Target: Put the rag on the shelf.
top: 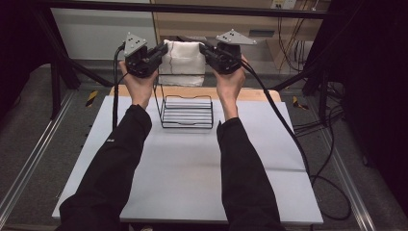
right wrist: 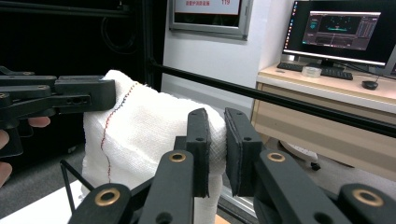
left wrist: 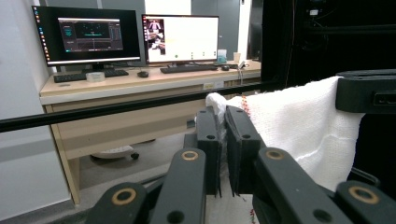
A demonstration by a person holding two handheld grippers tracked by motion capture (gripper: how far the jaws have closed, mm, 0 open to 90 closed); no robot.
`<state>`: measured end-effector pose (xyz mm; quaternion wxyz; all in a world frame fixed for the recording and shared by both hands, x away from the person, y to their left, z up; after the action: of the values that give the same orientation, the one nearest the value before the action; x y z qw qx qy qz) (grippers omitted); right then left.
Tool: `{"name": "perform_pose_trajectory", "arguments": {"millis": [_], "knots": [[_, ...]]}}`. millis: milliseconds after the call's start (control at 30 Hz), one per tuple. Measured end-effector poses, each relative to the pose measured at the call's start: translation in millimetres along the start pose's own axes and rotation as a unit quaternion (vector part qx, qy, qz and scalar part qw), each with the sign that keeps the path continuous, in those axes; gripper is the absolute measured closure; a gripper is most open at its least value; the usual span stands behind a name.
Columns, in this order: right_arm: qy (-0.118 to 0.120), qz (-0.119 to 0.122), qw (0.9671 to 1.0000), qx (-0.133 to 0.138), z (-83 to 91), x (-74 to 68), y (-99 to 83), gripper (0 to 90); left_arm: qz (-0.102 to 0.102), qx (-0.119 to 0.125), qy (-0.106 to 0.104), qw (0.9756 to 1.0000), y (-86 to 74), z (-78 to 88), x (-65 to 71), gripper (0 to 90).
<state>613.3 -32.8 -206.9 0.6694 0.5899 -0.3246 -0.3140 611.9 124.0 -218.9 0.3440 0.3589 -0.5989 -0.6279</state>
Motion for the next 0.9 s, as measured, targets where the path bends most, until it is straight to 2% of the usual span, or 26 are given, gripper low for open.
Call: {"name": "perform_pose_trajectory", "arguments": {"millis": [100,267,333,633,900], "knots": [[0.003,-0.001,1.0,-0.003,2.0,-2.1,-3.4,81.1,0.007,-0.004,-0.008,0.9999,-5.5,3.9,2.1,84.4],[0.007,0.002,1.0,-0.005,5.8,-4.8,-8.5,81.0,-0.002,0.002,-0.013,0.9999,-8.6,9.8,4.2,84.2],[0.01,0.001,0.9999,-0.006,8.0,-6.4,-9.8,81.0,0.002,-0.002,-0.018,0.9998,-11.4,13.1,6.7,84.1],[0.019,0.005,0.9998,-0.007,16.1,-11.8,-15.2,80.8,0.0,-0.004,-0.03,0.9995,-17.6,23.5,11.8,83.7],[0.029,0.015,0.9994,-0.007,25.7,-22.0,-17.7,80.4,-0.007,-0.011,-0.031,0.9994,-19.7,34.6,13.6,83.1]]}}
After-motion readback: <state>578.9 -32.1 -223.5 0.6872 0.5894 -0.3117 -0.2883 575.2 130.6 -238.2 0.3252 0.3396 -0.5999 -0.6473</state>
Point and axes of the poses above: each handheld gripper's, and its own axes: z roughly backward along the jaws, y roughly out of its top, x roughly to its right, the point moved 9 cm from there along -z, roughly forward along the jaws
